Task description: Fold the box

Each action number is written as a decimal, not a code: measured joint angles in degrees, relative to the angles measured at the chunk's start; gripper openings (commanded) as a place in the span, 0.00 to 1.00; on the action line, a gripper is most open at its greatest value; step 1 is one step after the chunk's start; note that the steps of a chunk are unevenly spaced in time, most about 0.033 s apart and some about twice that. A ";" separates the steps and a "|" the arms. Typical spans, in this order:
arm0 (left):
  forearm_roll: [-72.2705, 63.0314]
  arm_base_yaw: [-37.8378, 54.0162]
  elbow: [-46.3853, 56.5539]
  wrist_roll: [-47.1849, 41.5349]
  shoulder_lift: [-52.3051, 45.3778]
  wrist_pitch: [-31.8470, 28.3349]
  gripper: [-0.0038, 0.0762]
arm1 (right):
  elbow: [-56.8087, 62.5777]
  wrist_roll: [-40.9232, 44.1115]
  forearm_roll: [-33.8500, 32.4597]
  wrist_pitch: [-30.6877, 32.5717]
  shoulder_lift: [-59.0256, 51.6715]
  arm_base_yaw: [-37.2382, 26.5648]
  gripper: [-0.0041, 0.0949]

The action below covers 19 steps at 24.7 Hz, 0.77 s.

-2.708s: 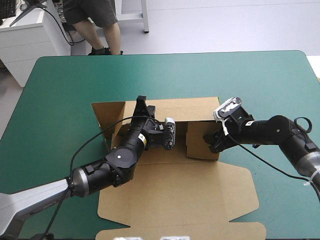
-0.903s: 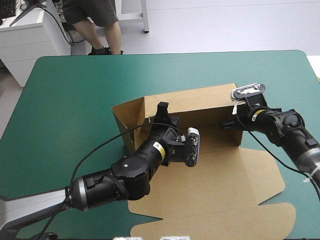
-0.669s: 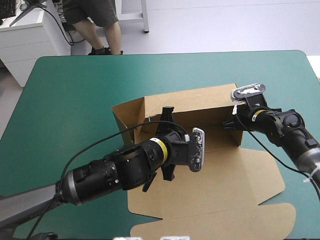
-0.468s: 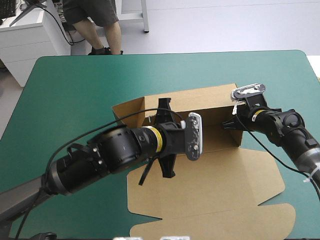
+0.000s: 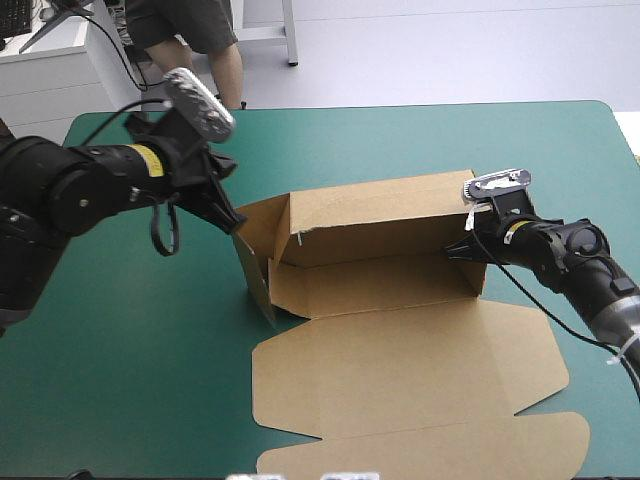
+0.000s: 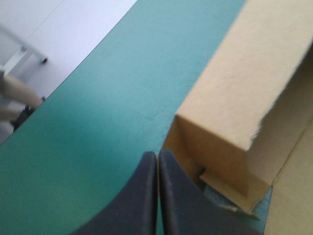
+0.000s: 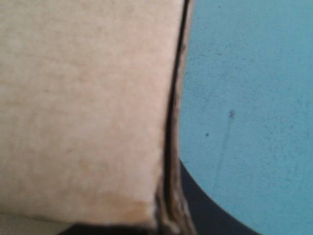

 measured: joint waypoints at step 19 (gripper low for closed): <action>0.79 13.16 24.53 -10.01 -15.88 -3.70 0.04 | -6.90 -1.21 2.03 10.80 -0.23 0.00 0.02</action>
